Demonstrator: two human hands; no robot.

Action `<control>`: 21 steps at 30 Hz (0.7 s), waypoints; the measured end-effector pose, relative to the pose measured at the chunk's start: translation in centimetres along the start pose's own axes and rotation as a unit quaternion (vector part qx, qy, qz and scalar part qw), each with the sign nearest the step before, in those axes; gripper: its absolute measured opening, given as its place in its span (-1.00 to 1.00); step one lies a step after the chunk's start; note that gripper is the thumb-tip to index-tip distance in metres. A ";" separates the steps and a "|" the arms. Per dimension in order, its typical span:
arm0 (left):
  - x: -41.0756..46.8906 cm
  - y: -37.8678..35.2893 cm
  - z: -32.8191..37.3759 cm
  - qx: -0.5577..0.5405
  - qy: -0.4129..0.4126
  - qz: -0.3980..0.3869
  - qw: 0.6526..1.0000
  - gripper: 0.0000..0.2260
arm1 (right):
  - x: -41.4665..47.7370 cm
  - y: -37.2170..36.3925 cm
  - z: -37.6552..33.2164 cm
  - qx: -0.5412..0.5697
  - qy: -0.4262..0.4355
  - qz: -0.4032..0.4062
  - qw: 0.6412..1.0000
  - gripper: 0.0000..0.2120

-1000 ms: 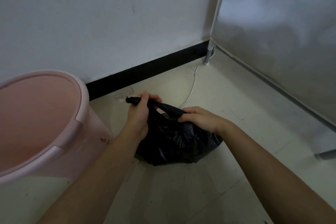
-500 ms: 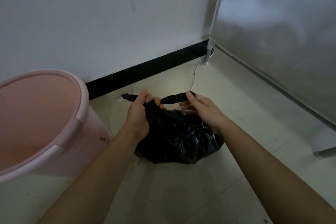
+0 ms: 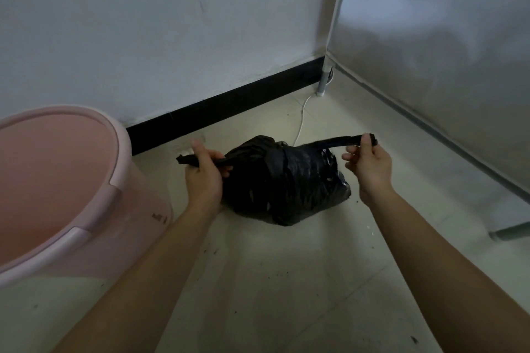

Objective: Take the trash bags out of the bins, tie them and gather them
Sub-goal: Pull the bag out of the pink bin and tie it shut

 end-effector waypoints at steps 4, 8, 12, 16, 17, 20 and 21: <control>0.5 -0.7 -1.4 0.099 -0.110 -0.060 0.987 -0.49 | -2.2 -3.4 0.6 -0.147 0.077 -0.072 0.984 -0.68; 1.3 -2.5 -4.1 0.282 -0.197 -0.131 0.930 -0.29 | -5.6 -6.2 2.6 -0.265 0.147 -0.107 0.947 -0.40; 1.8 -4.0 -5.3 0.326 -0.239 -0.180 0.897 -0.08 | -5.3 -7.7 4.5 -0.319 0.100 -0.090 0.938 -0.22; 3.2 -6.1 -7.7 0.378 -0.225 -0.220 0.871 -0.16 | -4.1 -8.6 6.1 -0.350 0.106 -0.078 0.928 -0.22; 3.6 -6.4 -8.5 0.380 -0.215 -0.223 0.872 -0.22 | -3.9 -8.6 6.7 -0.371 0.111 -0.078 0.919 -0.23; 4.1 -7.0 -10.4 0.410 -0.204 -0.205 0.865 -0.39 | -3.1 -8.4 8.5 -0.426 0.122 -0.063 0.894 -0.26; 4.0 -7.1 -10.8 0.420 -0.205 -0.195 0.862 -0.43 | -3.0 -8.5 9.0 -0.441 0.131 -0.064 0.886 -0.29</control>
Point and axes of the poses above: each hand's wrist, its own x-axis towards the middle knuckle, its own y-axis out of the back of the hand, z = x × y, the point moved 9 cm from there along x, towards the middle knuckle, and after that the axes turned 3 degrees about z, right-handed, at the moved point
